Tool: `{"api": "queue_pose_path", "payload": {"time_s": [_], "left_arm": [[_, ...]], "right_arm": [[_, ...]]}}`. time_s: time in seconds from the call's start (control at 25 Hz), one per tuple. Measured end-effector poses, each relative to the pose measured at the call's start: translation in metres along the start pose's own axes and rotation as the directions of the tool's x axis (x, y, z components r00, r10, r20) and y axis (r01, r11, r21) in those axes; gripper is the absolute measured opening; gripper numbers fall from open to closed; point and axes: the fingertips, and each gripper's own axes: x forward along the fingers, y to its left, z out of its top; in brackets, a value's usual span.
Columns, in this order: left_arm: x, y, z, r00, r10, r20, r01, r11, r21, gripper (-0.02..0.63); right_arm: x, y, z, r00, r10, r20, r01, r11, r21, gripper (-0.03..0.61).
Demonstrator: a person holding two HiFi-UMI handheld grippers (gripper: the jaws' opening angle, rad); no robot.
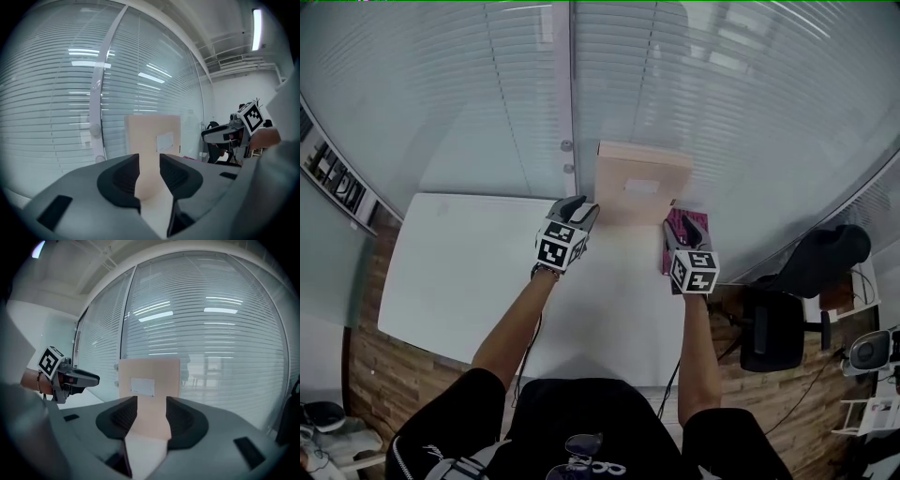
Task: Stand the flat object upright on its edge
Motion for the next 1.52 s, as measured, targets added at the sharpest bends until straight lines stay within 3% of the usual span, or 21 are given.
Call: {"api": "queue_pose_path", "payload": {"time_s": [0.4,0.8,1.2,1.52], "left_arm": [[-0.041,-0.013,-0.009,0.999,-0.005,0.038,0.009,0.997,-0.081,0.096],[-0.076,-0.012,-0.013,0.998,-0.005,0.069,0.012,0.994,-0.104,0.035],[-0.099,-0.019,-0.010,0.992,-0.028,0.122,0.048,0.986,-0.159,0.021],[-0.095,-0.036,-0.021,0.991,-0.078,0.108,0.092,0.988,-0.127,0.021]], "right_arm": [[-0.032,0.031,-0.005,1.000,-0.016,0.004,0.016,0.999,-0.030,0.117],[-0.060,0.065,-0.006,1.000,-0.005,0.017,0.006,0.999,-0.041,0.055],[-0.073,0.094,0.001,0.998,0.032,0.063,-0.032,0.999,-0.001,0.026],[-0.073,0.098,-0.012,0.997,0.045,0.055,-0.047,0.998,0.034,0.023]]}}
